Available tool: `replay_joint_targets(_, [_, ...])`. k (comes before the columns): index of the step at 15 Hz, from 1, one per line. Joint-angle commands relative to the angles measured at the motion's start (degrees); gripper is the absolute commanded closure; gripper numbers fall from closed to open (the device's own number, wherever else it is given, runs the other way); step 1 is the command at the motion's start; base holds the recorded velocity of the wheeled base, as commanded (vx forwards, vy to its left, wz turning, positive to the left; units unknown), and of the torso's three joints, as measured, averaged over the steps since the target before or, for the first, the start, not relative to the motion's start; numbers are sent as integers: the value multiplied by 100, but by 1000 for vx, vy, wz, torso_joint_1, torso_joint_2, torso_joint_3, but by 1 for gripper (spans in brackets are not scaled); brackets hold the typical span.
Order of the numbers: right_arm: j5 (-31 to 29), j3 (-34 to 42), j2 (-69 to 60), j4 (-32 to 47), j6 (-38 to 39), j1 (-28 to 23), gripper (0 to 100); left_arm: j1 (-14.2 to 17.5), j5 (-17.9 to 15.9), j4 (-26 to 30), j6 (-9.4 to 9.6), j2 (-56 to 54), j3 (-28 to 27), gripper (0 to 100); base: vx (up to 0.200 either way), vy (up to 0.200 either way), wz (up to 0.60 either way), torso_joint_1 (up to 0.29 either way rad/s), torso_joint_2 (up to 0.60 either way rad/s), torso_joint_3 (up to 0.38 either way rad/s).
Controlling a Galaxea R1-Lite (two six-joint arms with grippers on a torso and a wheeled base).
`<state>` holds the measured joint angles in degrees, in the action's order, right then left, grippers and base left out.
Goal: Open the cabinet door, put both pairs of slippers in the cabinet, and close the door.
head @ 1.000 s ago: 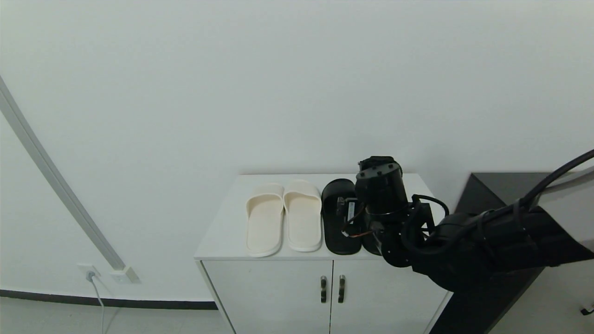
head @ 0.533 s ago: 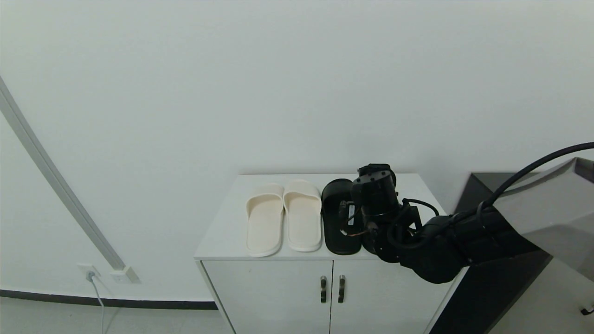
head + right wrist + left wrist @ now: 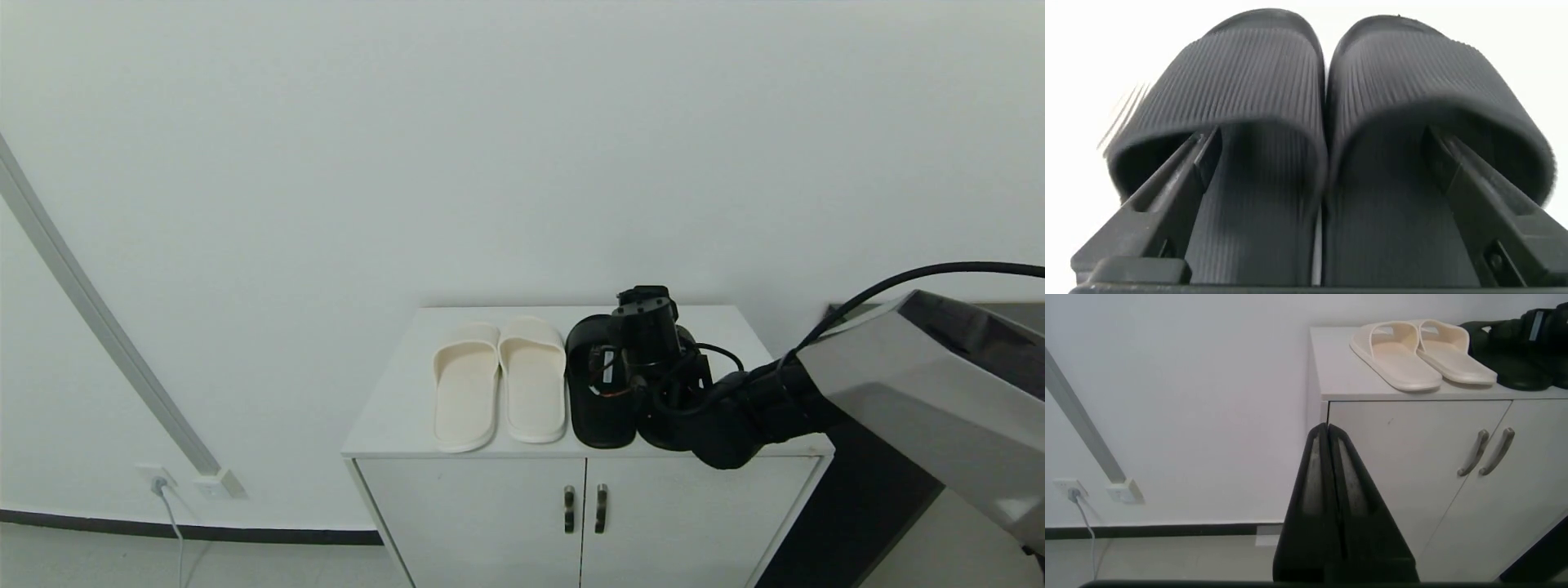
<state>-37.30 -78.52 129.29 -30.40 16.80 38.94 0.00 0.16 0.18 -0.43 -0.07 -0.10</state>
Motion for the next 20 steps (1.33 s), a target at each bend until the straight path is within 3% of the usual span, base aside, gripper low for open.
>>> replay_joint_targets(1, [48,-296,307,-1,-54,-106,0,-9,2,-1,-1,7,1,100,0,0,0,0,0,0])
replay_joint_targets(6, [285,-392,571,-713,-520,-255,0,0,2,-1,-1,7,1,100,0,0,0,0,0,0])
replay_joint_targets(10, [285,-383,641,-765,-564,-255,0,0,2,-1,-1,7,1,100,0,0,0,0,0,0])
replay_joint_targets(11, [285,-392,641,-774,-564,-255,100,-9,2,-1,-1,7,1,100,0,0,0,0,0,0])
replay_joint_targets(20, [250,-41,219,-836,-625,-229,100,0,2,-1,-1,7,1,100,0,0,0,0,0,0])
